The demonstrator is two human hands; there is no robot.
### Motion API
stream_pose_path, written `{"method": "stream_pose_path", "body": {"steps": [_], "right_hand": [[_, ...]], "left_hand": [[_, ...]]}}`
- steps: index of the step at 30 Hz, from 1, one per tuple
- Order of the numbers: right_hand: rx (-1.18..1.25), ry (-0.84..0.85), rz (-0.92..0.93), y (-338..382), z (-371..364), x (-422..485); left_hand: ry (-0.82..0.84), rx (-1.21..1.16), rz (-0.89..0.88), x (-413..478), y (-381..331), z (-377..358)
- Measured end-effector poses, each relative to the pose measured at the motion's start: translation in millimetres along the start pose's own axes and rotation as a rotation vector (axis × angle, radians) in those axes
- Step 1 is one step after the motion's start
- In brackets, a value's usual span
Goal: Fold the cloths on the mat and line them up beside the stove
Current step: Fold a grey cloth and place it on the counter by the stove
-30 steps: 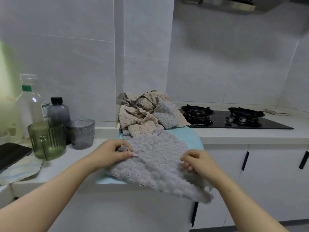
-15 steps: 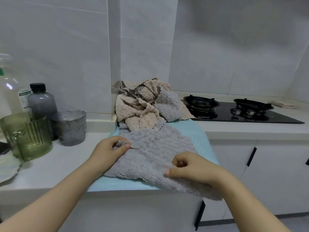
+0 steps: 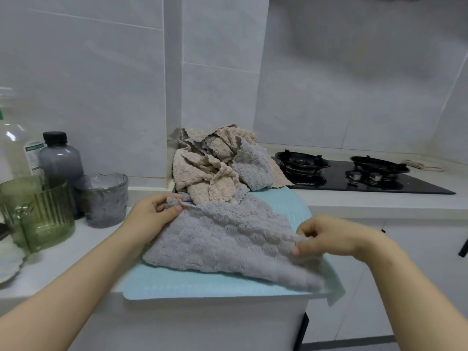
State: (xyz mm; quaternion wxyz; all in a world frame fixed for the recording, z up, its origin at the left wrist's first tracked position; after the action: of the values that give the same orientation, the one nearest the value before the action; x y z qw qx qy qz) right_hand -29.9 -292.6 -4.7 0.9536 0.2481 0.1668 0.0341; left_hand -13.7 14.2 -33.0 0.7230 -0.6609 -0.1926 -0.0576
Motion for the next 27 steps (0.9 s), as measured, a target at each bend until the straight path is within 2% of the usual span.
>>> {"method": "stream_pose_path", "body": {"steps": [4,7,9,12,14,17,19,22,24,27], "right_hand": [[0.257,-0.251,0.012,1,23,27],[0.483,-0.354,0.005,0,30,54],[0.526,-0.379,-0.055,-4,26,73],[0.509,-0.382,-0.198,-17,10,98],[0.382,-0.442,-0.268,-25,0,108],[0.123,-0.576,-0.287,-22,-6,107],[0.057,-0.598,-0.263,-18,-6,105],[0.073,-0.603,-0.247,-20,-6,105],[0.113,-0.613,-0.234,-21,-7,105],[0.288,-0.636,-0.147,-23,-5,101]], "left_hand": [[-0.108,0.112,0.023,33,10,3],[-0.121,0.378,-0.002,55,17,7],[-0.070,0.593,-0.053,61,16,2],[0.044,0.804,-0.132,63,23,-9],[0.104,0.856,-0.117,61,34,-10],[0.212,0.893,-0.102,63,43,-12],[0.282,0.916,-0.107,63,46,-17],[0.312,0.921,-0.116,64,46,-24],[0.328,1.009,-0.112,65,45,-28],[0.360,1.070,-0.095,65,45,-31]]}}
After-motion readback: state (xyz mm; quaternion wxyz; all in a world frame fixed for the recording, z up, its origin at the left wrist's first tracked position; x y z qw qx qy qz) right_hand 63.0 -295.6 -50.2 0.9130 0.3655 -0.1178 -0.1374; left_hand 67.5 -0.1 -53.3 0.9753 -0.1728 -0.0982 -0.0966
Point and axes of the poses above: each hand's wrist, its own x-axis towards the middle knuckle, its own z-axis out of the back of the hand, y = z × x, the point moved 7 cm from there along x, towards the middle knuckle, and after that the axes turned 12 degrees about -z, right-handed, at the moved point
